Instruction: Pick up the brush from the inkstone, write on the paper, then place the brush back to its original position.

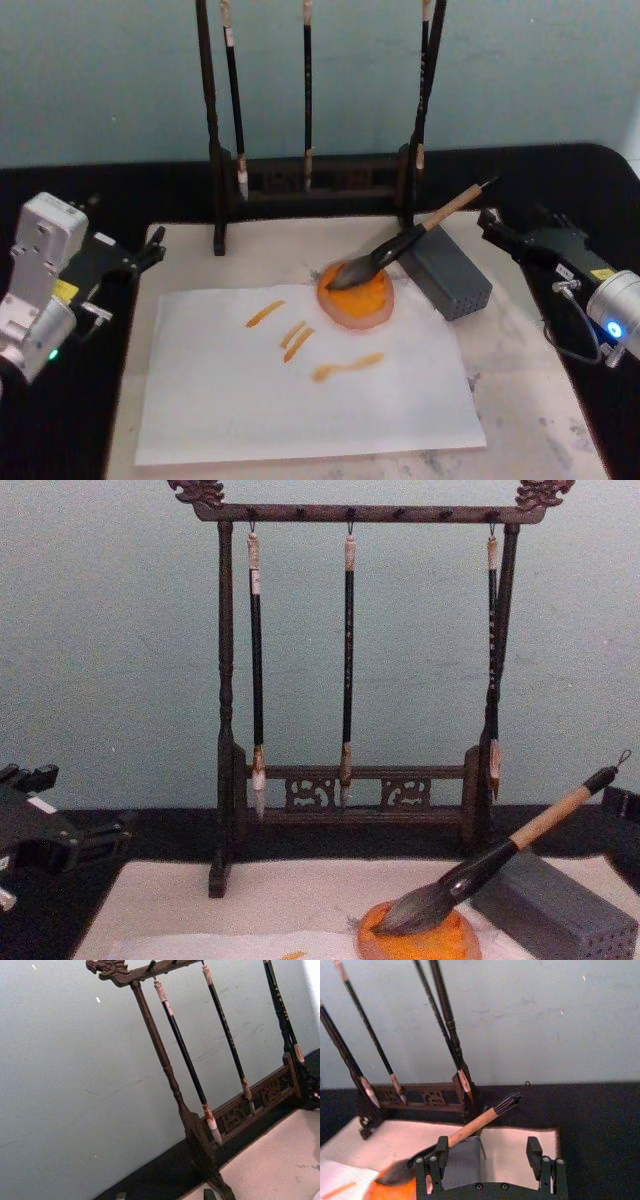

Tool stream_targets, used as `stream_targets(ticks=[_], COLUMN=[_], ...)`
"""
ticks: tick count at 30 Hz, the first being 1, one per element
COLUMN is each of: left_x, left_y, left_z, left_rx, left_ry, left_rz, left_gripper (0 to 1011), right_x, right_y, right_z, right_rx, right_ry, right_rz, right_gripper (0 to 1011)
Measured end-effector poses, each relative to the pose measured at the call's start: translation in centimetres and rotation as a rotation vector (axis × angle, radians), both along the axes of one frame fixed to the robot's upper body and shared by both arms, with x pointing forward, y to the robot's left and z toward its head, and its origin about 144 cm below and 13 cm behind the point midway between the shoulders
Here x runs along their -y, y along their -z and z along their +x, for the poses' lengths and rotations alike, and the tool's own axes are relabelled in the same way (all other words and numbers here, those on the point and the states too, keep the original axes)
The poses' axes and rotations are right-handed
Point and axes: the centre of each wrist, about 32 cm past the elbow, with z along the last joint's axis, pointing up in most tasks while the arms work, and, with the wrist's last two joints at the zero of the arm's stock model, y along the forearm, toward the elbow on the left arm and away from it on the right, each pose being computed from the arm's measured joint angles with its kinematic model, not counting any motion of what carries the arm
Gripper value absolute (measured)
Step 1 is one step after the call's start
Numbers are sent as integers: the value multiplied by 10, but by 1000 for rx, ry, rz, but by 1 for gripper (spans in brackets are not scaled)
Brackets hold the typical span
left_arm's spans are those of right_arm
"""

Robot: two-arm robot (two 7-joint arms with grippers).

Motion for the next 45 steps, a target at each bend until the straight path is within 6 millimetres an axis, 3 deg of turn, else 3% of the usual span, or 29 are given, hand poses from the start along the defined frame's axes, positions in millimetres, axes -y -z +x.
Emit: stream_targets(ticks=[12, 45], left_x=[0, 0], left_y=[0, 0], left_z=[0, 0], left_rx=[0, 0], left_ry=[0, 0], left_rz=[0, 0], left_gripper=[1001, 1001], right_x=[-3, -26], right_y=[3, 19], right_z=[10, 39], right_rx=[-132, -250], right_ry=[25, 110], right_rz=[303, 572], right_gripper=[1000, 1000])
